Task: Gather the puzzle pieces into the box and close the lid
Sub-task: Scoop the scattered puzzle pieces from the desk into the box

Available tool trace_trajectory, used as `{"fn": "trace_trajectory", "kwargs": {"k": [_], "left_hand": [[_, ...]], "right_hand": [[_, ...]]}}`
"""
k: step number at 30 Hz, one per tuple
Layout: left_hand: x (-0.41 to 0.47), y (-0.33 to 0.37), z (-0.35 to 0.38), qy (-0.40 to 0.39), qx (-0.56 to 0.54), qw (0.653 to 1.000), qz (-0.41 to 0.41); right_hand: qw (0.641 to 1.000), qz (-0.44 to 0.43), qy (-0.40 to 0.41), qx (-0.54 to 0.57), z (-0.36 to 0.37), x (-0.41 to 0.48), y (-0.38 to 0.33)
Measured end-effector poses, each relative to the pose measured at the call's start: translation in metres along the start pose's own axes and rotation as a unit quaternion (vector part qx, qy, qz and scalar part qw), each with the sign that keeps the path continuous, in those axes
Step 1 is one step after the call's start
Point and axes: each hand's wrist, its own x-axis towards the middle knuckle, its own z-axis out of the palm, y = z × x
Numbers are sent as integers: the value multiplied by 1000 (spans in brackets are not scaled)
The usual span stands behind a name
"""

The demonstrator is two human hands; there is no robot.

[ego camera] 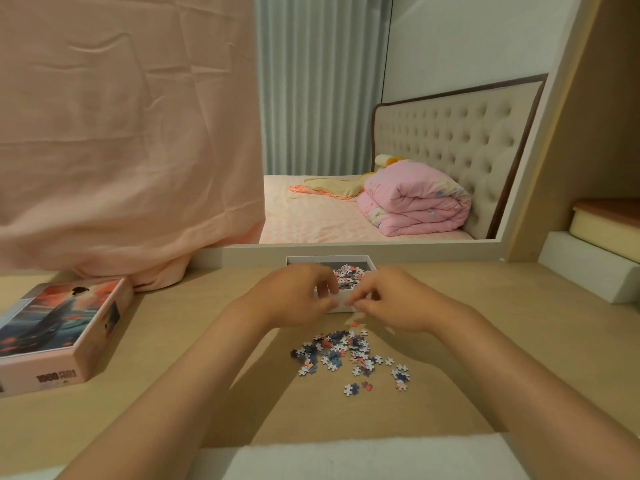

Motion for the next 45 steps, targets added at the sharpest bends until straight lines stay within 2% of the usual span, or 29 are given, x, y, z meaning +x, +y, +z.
{"fn": "trace_trajectory", "kwargs": {"k": [3,6,8,12,15,18,21,25,29,31,33,35,39,45], "left_hand": [[-11,19,3,-121,-12,992,-32],[-21,29,15,-196,81,976,-44],[-26,30,23,-195,94,975,-41],[-30,24,30,-163,37,985,-33],[-30,28,34,-154,-7,987,-50],[-31,41,43,-153,35,987,-18],[-24,44,51,-121,33,992,15],[-19,30,54,-99,-23,995,14],[-25,17,40,-92,-56,994,-3],[-28,10,29,-109,-40,993,-32],[-30,5,21,-153,12,986,-59],[-31,4,21,-192,55,978,-63],[-29,9,29,-177,26,983,-41],[-29,15,22,-156,-5,987,-34]], "right_hand": [[996,19,-77,-44,12,-12,3],[987,6,-122,-102,18,-20,8],[991,7,-104,-84,16,-24,6],[995,33,-93,26,0,-35,0],[982,61,-176,-37,-15,-43,0],[964,100,-226,-93,-17,-48,4],[974,99,-198,-36,-9,-45,7],[991,78,-109,26,8,-36,11],[989,71,-65,114,11,-35,12],[990,78,-81,90,-2,-39,14],[984,97,-146,12,-15,-44,17],[973,126,-193,-4,-17,-47,18],[981,129,-143,16,-6,-46,15],[995,67,-42,59,17,-33,9]]}}
